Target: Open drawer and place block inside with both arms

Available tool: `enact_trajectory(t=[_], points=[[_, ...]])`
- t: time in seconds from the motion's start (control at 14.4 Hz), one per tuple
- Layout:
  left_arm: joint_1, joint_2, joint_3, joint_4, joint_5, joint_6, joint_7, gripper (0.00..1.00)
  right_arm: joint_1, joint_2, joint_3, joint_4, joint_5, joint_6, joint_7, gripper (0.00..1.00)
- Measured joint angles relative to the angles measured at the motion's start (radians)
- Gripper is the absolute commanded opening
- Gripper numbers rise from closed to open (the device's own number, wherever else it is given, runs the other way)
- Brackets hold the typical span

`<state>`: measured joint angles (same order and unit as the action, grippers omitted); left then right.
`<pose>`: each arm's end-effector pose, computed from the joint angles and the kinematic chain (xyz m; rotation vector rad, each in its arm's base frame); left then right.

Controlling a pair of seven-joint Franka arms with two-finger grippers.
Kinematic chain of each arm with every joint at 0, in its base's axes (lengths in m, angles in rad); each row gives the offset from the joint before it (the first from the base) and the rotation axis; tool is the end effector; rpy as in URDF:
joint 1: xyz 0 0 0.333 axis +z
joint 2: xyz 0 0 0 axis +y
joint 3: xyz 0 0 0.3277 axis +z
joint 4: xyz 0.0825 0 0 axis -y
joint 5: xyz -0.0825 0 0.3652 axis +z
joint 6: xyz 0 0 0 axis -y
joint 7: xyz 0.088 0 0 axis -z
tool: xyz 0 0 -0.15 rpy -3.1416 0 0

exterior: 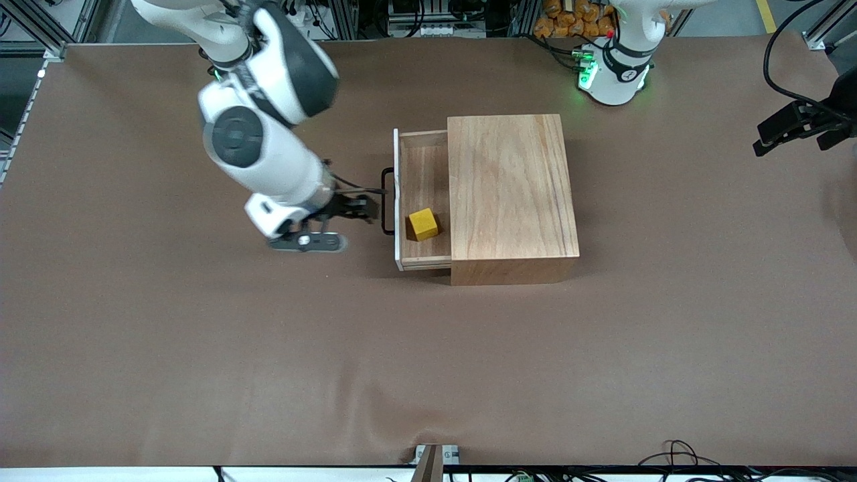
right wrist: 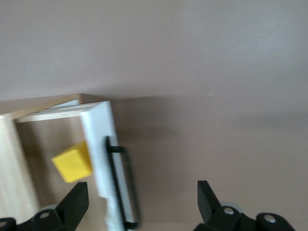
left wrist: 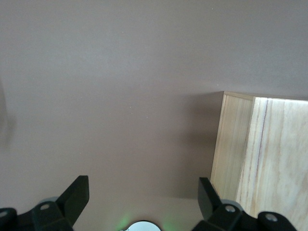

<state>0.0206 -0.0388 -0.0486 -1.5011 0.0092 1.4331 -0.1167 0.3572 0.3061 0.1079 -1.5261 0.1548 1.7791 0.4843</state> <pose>0.5073 -0.0133 0.6327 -3.1250 -0.1406 0.0444 0.5589 0.2947 0.4546 -2.9947 0.0889 0.1946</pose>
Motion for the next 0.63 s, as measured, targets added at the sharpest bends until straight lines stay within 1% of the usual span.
enact_trajectory(t=[0.21, 0.35, 0.49, 0.63], points=[[0.005, 0.000, 0.000, 0.000, 0.000, 0.000, 0.001, 1.00, -0.137, -0.069, -0.003, -0.010, -0.016, -0.103, -0.161, 1.00], [0.013, 0.000, 0.001, 0.000, 0.000, 0.000, 0.021, 1.00, -0.216, -0.119, -0.004, -0.036, -0.026, -0.123, -0.249, 1.00], [0.021, 0.000, 0.002, 0.000, 0.000, 0.000, 0.035, 1.00, -0.267, -0.165, -0.005, -0.053, -0.051, -0.144, -0.294, 1.00], [0.025, 0.000, 0.002, 0.000, 0.000, 0.000, 0.038, 1.00, -0.294, -0.208, -0.005, -0.061, -0.087, -0.179, -0.326, 1.00]])
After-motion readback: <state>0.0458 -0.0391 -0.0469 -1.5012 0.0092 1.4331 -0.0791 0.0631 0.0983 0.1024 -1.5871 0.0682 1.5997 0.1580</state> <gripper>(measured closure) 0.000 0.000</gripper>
